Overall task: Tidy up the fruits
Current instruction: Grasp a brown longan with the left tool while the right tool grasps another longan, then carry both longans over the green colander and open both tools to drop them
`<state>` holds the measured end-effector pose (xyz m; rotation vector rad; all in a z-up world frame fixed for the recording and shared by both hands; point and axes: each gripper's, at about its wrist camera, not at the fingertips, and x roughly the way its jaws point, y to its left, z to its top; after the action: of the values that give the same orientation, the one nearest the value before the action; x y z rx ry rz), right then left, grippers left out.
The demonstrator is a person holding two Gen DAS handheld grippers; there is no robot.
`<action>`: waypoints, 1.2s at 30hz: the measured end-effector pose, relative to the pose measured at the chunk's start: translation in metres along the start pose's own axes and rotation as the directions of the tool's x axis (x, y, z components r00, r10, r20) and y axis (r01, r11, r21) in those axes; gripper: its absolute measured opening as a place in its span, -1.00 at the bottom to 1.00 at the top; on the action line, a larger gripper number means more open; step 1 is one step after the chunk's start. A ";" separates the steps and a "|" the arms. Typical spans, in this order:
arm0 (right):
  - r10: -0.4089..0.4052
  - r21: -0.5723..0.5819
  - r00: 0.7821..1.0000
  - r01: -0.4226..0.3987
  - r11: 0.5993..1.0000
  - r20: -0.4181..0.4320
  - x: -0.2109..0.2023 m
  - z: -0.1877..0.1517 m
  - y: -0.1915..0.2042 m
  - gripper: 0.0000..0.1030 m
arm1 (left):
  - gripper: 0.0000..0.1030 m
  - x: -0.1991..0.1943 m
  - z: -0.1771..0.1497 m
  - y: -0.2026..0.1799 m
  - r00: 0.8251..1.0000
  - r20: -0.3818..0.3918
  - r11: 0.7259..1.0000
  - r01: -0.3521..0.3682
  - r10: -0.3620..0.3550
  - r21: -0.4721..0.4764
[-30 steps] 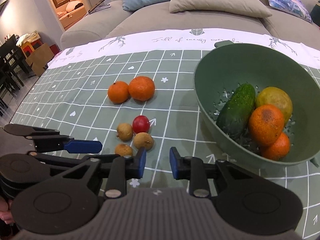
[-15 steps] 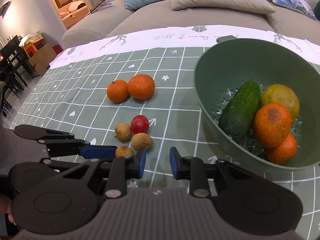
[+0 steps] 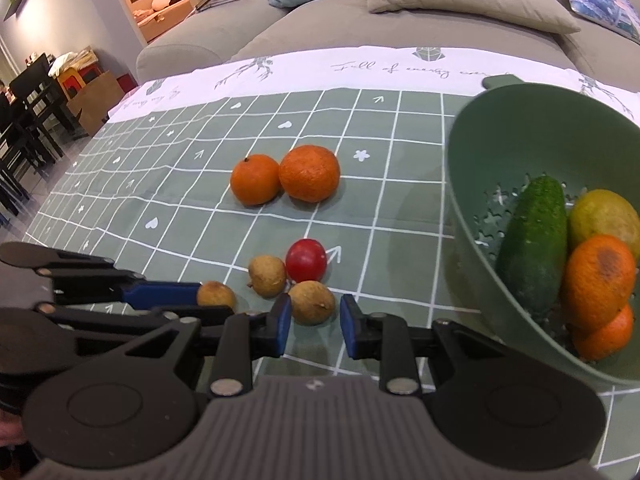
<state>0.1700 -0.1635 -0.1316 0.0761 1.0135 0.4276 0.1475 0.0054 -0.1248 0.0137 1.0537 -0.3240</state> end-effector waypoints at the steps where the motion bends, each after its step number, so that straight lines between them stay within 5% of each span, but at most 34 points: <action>1: 0.002 0.002 1.000 -0.002 1.000 -0.002 0.002 0.000 0.000 -0.54 | -0.47 -0.001 0.000 0.001 1.000 0.002 1.000 -0.002 0.002 -0.003; 20: 0.004 -0.046 0.999 -0.002 0.999 0.044 -0.023 0.001 0.008 -0.56 | -0.47 -0.033 0.011 -0.006 0.999 0.048 0.998 -0.014 0.017 -0.057; 36: -0.082 -0.123 0.973 0.110 0.986 0.215 -0.107 0.012 -0.027 -0.56 | -0.47 -0.044 0.064 -0.059 0.988 0.116 0.986 0.119 -0.105 -0.120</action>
<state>0.1398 -0.2273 -0.0465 -0.0488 0.7757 0.3893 0.1658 -0.0498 -0.0469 -0.1761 0.9666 -0.3556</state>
